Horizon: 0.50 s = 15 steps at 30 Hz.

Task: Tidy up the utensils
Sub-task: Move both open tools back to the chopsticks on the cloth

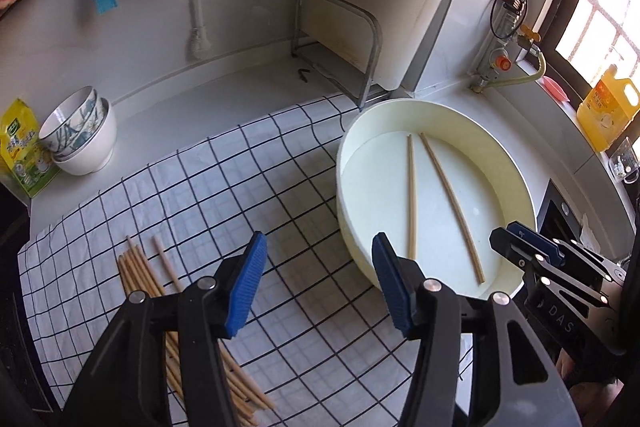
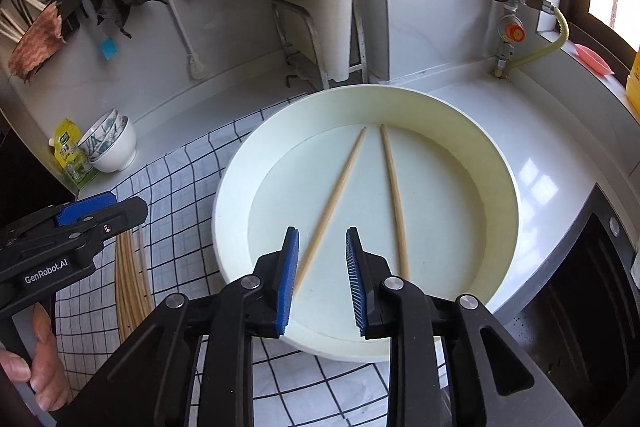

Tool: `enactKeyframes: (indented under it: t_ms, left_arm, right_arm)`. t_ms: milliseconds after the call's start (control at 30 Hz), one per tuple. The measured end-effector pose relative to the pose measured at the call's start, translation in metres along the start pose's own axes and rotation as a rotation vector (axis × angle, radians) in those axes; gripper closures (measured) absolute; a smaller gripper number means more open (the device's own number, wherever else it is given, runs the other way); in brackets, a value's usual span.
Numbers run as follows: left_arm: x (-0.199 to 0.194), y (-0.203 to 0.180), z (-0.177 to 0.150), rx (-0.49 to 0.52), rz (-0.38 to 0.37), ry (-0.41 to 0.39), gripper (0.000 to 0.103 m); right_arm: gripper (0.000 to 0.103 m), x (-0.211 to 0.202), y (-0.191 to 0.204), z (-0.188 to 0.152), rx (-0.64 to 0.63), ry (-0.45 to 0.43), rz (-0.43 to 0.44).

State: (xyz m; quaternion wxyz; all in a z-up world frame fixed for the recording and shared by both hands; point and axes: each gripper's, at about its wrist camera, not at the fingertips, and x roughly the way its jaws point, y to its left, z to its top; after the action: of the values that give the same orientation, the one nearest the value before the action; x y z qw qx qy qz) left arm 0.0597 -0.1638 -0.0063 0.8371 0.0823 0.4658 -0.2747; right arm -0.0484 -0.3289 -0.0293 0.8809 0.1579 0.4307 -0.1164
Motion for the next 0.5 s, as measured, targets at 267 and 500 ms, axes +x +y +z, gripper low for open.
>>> enactKeyframes:
  t_ms: [267,500]
  left_arm:
    - [-0.027,0.057,-0.024,-0.111,0.080,-0.033,0.035]
    - [-0.042,0.102,-0.045,-0.199,0.127,-0.035,0.033]
  right_arm:
    - [0.069,-0.002,0.053,-0.006,-0.102,0.007,0.054]
    - [0.063,0.000,0.103,-0.006,-0.179,0.010,0.102]
